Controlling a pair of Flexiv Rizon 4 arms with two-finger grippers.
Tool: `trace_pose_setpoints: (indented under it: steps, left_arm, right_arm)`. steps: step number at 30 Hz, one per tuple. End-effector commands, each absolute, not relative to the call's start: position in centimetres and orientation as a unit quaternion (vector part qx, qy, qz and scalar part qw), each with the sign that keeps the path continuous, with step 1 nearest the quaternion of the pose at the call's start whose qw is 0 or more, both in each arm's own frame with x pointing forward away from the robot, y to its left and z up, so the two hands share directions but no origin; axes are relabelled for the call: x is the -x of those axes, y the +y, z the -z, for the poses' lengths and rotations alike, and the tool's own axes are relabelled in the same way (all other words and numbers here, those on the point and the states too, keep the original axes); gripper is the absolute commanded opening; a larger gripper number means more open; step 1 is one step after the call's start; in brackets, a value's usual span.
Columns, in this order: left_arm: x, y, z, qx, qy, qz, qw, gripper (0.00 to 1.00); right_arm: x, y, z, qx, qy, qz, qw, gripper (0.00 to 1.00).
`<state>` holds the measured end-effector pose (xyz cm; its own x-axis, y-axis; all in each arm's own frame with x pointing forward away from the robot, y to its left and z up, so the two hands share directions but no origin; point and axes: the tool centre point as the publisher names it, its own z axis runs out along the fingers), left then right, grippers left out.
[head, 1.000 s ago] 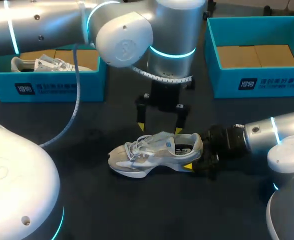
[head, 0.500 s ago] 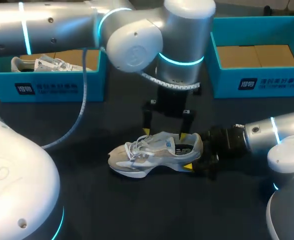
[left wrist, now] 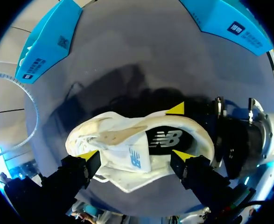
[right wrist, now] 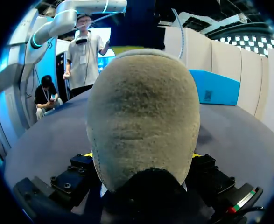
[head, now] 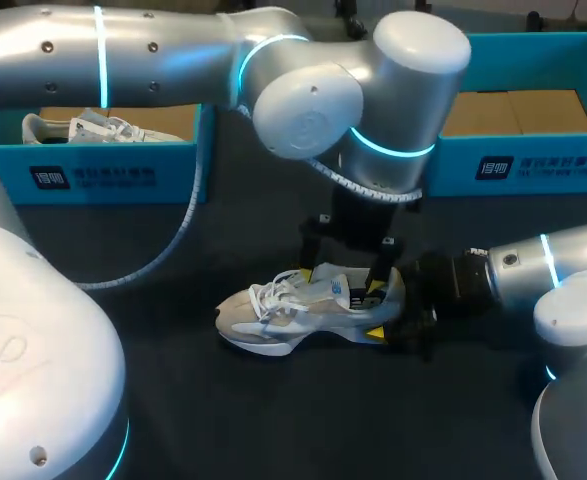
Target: Take the shoe out of the shoebox, open the shoe tongue, remove and reinsert the insole, then place the shoe into the shoebox
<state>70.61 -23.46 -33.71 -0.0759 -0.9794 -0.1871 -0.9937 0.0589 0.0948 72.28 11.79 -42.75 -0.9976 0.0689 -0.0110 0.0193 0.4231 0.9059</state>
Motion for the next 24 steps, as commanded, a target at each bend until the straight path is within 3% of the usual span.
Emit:
trace_pose_setpoints:
  steps: [1,24]
  left_arm:
    - [-70.5,-23.5,34.6,0.679,0.726,-0.104,0.044,1.0]
    - [-70.2,-21.1,37.1,0.678,0.719,-0.134,0.076,1.0]
  right_arm:
    - [-72.5,12.1,43.1,-0.027,0.844,-0.535,0.024,0.0]
    - [-72.5,12.1,43.1,-0.027,0.844,-0.535,0.024,0.0]
